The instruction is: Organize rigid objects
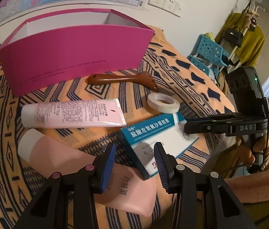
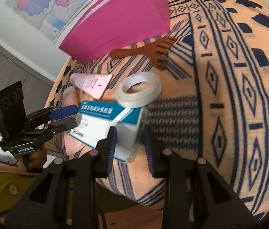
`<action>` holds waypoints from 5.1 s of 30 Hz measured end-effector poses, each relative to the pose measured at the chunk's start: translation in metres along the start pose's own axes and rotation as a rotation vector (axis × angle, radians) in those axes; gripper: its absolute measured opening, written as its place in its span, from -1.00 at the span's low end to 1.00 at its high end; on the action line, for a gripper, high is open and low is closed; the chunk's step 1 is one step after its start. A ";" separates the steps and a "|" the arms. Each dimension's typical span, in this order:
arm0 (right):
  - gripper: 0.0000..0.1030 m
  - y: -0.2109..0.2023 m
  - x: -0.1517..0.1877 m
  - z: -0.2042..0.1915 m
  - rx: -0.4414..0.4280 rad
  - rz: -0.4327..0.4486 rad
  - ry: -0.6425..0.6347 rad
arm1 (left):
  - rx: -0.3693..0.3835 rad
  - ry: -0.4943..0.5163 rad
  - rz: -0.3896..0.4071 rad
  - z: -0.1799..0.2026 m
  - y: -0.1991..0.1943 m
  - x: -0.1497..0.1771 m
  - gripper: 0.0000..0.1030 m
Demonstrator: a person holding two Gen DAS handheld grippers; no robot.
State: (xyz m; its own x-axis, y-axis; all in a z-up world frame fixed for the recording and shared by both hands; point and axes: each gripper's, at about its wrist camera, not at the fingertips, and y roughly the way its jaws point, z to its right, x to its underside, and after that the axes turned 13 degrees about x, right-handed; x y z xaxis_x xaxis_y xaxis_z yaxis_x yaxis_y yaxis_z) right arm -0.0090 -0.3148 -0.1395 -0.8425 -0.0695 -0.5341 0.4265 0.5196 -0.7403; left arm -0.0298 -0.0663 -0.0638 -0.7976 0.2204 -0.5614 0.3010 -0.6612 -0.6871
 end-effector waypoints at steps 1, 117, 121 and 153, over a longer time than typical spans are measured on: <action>-0.38 0.001 0.001 -0.003 0.000 0.001 -0.007 | 0.001 0.003 -0.005 0.001 0.001 0.001 -0.18; -0.34 -0.009 -0.196 -0.026 0.116 0.305 -0.082 | -0.146 -0.114 0.135 -0.073 0.016 -0.186 -0.18; -0.34 -0.011 -0.193 -0.027 0.130 0.325 -0.087 | -0.175 -0.119 0.147 -0.075 0.016 -0.184 -0.18; -0.08 0.003 -0.056 -0.002 0.117 0.174 -0.109 | -0.067 0.054 0.091 0.001 0.029 -0.063 0.16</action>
State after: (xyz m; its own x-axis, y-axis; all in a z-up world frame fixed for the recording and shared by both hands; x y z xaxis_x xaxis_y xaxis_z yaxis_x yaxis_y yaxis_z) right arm 0.0390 -0.3080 -0.1108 -0.7151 -0.0818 -0.6942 0.6031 0.4298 -0.6720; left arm 0.0287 -0.1002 -0.0477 -0.7367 0.2016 -0.6455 0.4063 -0.6312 -0.6608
